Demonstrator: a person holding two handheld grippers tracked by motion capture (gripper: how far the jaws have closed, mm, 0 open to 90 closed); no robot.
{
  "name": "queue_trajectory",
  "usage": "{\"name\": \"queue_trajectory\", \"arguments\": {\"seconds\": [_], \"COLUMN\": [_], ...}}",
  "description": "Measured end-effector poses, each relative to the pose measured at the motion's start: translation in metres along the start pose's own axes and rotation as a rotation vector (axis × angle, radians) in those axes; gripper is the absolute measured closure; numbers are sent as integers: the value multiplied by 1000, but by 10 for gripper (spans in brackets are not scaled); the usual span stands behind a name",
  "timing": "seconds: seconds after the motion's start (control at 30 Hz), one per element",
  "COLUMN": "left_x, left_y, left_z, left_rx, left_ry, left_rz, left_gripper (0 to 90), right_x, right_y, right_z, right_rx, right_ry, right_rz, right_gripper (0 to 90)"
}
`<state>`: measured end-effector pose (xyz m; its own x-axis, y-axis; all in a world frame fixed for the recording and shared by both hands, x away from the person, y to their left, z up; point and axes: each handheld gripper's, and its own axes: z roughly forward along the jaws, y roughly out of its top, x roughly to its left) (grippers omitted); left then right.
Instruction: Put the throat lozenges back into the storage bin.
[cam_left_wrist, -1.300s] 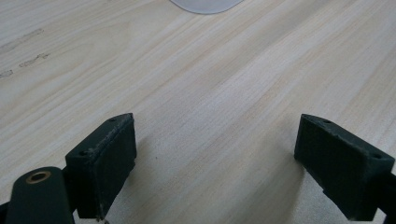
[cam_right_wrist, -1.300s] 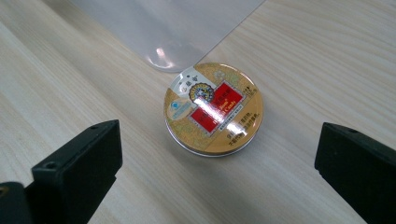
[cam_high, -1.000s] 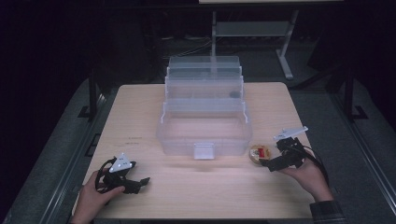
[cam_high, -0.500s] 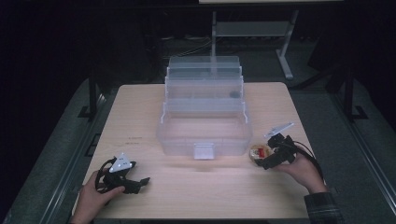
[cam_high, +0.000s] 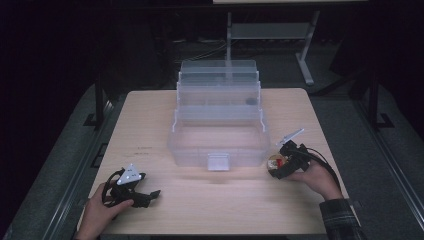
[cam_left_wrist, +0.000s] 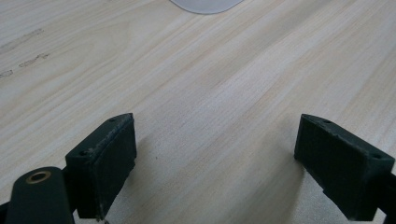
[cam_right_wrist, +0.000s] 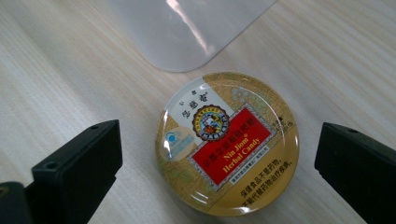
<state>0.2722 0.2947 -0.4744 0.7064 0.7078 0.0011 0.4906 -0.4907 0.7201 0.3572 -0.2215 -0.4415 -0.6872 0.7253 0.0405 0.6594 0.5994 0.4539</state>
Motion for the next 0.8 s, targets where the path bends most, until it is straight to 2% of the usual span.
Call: {"name": "queue_trajectory", "arguments": {"seconds": [0.43, 0.5, 0.8], "left_x": [0, 0, 0], "left_y": [0, 0, 0], "left_z": [0, 0, 0], "left_rx": [0, 0, 1], "left_ry": [0, 0, 0], "left_rz": [0, 1, 1], "left_gripper": [119, 119, 119], "right_x": [-4, -4, -6], "right_y": [6, 6, 5], "right_z": [11, 12, 14], "right_rx": [35, 37, 50], "right_ry": [3, -6, -3], "right_rz": [2, -4, 7], "right_gripper": [6, 62, 87]}}
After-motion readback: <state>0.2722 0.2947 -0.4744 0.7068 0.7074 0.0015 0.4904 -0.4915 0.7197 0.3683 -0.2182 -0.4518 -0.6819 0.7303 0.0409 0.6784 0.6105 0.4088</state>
